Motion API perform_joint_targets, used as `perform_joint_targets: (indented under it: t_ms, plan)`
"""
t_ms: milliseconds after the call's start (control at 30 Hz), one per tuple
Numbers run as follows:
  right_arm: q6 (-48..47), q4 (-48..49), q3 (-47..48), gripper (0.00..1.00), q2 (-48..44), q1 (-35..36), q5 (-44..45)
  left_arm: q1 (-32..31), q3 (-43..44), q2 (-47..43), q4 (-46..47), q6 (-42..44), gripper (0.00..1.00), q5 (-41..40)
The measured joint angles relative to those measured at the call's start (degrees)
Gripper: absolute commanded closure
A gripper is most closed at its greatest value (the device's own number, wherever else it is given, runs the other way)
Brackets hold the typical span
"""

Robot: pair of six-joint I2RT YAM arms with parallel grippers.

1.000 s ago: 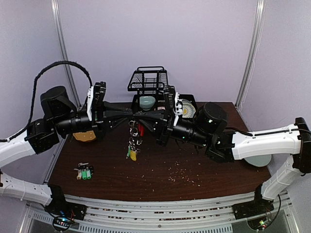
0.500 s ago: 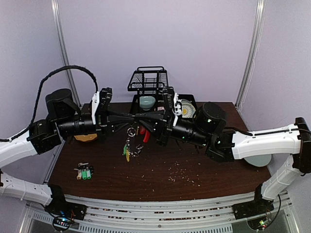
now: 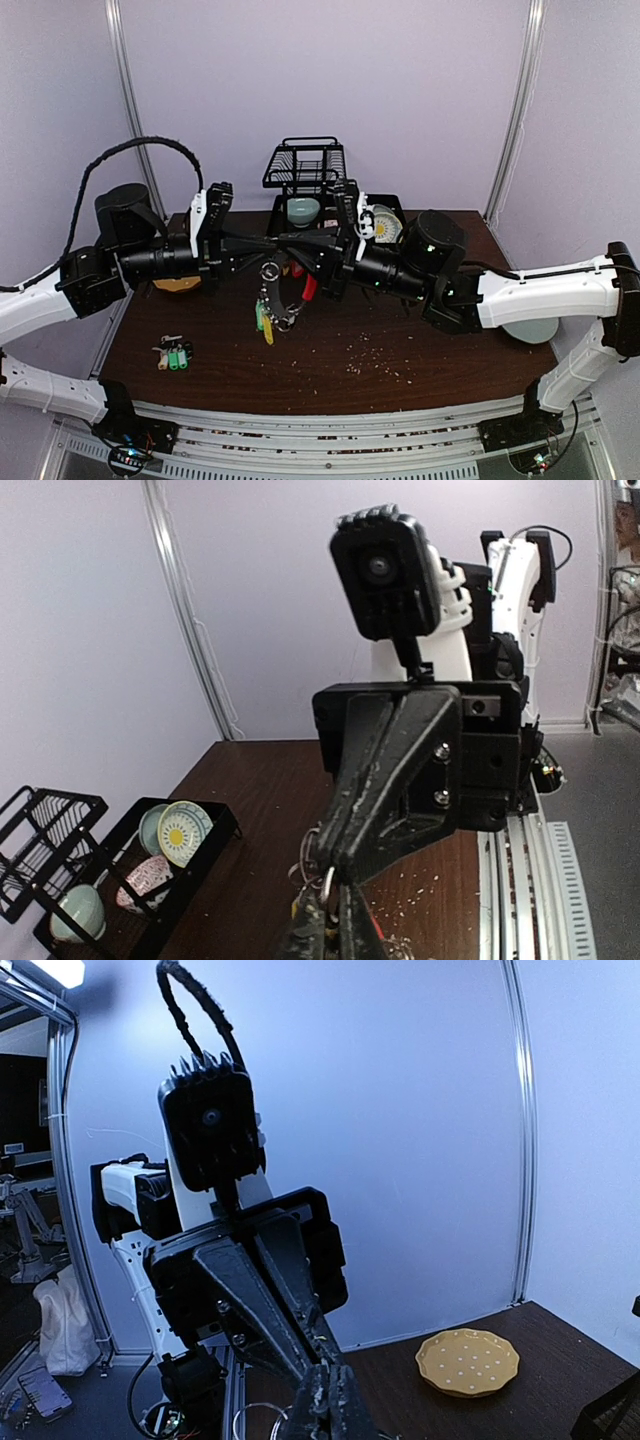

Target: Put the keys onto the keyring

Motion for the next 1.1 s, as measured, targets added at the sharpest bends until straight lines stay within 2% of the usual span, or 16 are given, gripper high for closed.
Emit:
perform_joint_targets:
  t_ms: [167, 267, 333, 400, 567, 700, 933, 1033, 1100]
  plan:
    - [-1.09, -0.66, 0.00, 1.00, -0.04, -0.13, -0.46, 0.02, 0.00, 0.13, -0.11, 0.00, 1.00, -0.09]
    - [-1.81, -3.21, 0.00, 0.71, -0.72, -0.92, -1.75, 0.00, 0.00, 0.15, -1.38, 0.83, 1.00, -0.81]
    - [-2.34, -5.75, 0.02, 0.64, -1.46, -2.19, -3.48, -0.17, 0.22, 0.28, -3.96, 2.49, 1.00, -1.60]
    - [-4.20, -10.64, 0.92, 0.62, -2.73, -4.39, -5.64, -0.17, 1.05, 0.94, -7.80, 4.44, 1.00, -2.49]
    - [-15.43, -32.24, 13.31, 0.62, -2.82, -7.82, -10.69, -0.17, 6.14, 5.35, -18.34, 9.31, 1.00, -5.92]
    - [-22.91, -43.30, 21.16, 0.62, -1.86, -7.58, -11.89, -0.17, 9.51, 7.17, -22.75, 11.43, 1.00, -8.00]
    - [-30.64, -53.00, 25.35, 0.65, 3.39, -7.32, -14.45, -0.17, 11.47, 7.13, -25.68, 12.68, 1.00, -8.85]
    - [-31.95, -54.23, 25.35, 0.71, 5.70, -7.32, -15.28, -0.17, 11.63, 7.10, -25.90, 12.87, 1.00, -8.85]
    - [-32.54, -54.86, 25.35, 0.79, 6.75, -7.28, -15.61, -0.17, 11.63, 7.10, -26.18, 12.87, 1.00, -8.83]
